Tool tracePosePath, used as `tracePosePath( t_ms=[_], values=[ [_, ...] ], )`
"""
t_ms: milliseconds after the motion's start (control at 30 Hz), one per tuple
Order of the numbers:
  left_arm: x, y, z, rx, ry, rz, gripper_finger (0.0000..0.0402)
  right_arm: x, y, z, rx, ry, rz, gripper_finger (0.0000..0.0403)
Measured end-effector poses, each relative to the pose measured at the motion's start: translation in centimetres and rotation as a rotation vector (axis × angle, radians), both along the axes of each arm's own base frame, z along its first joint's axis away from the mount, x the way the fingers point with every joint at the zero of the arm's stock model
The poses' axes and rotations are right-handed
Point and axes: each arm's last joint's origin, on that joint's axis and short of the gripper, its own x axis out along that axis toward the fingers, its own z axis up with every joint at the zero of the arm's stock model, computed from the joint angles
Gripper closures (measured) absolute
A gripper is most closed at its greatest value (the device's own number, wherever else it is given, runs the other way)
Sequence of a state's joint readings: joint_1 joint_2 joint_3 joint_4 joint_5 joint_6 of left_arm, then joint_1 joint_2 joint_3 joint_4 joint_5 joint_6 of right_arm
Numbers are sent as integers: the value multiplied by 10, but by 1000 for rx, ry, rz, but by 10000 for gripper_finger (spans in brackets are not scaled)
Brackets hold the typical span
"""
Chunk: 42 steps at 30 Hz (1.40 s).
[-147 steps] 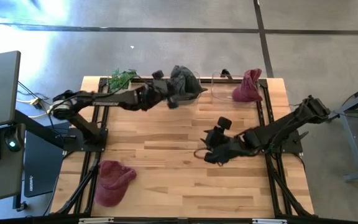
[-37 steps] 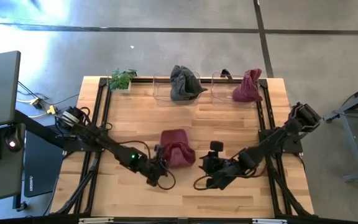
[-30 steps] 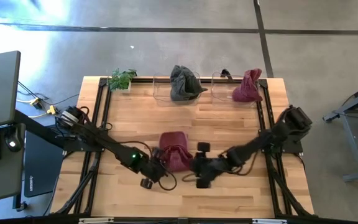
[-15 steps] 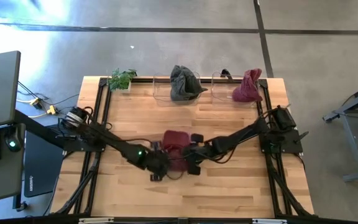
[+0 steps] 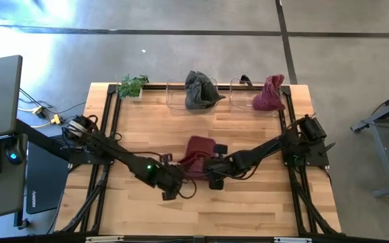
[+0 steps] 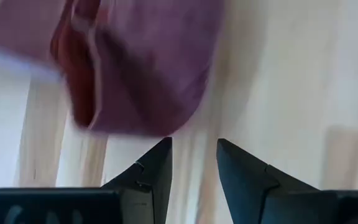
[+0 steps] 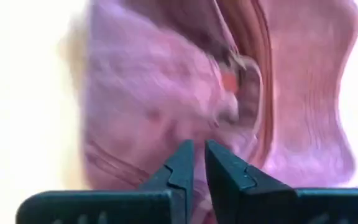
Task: Pick & Place hat
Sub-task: Put the red cap into the right transparent bin
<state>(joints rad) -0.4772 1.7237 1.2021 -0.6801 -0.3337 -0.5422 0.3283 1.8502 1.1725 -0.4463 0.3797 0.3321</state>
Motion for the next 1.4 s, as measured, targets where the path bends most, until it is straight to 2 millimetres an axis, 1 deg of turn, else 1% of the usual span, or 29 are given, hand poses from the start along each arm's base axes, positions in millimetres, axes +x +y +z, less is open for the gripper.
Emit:
tracePosePath(
  t_ms=[133,233,300,367,433,500,567,700,800,900,967,1033,1100,1167,1267,1333,1400],
  values=[
    [13,-6,11,-20,-144,-31,282,8,7,11,32,-121,11,379],
    [21,-2,7,16,-231,-3,282,12,9,3,62,-154,41,391],
    [29,7,-5,47,-236,33,282,8,7,-9,46,-139,30,399],
    [35,20,-24,85,-197,76,282,3,3,-22,20,-127,13,400],
    [41,30,-42,105,-162,108,282,-3,1,-31,33,-125,17,397],
    [44,40,-55,111,-111,135,282,-8,1,-38,73,-98,43,398],
    [44,46,-63,108,-68,165,282,-14,0,-46,105,-62,67,401],
    [37,50,-66,132,-13,233,282,-25,2,-51,156,16,72,399],
    [32,45,-65,155,-2,258,282,-30,6,-51,136,58,79,401],
    [29,36,-54,166,-33,242,282,-30,10,-41,106,39,102,399],
    [31,28,-49,158,-52,227,282,-31,13,-29,90,21,113,400],
    [32,21,-45,158,-59,203,282,-26,16,-10,103,-63,120,401],
    [38,13,-37,145,-125,186,282,-21,16,4,126,-136,100,401],
    [41,9,-33,141,-169,157,282,-18,11,6,130,-162,78,400],
    [49,6,-33,124,-229,124,282,-13,-1,0,111,-164,27,402],
    [54,4,-37,113,-254,100,282,-7,-11,-4,116,-170,-19,400],
    [54,3,-45,118,-248,79,282,-4,-22,-11,100,-148,-60,396]
  ],
)
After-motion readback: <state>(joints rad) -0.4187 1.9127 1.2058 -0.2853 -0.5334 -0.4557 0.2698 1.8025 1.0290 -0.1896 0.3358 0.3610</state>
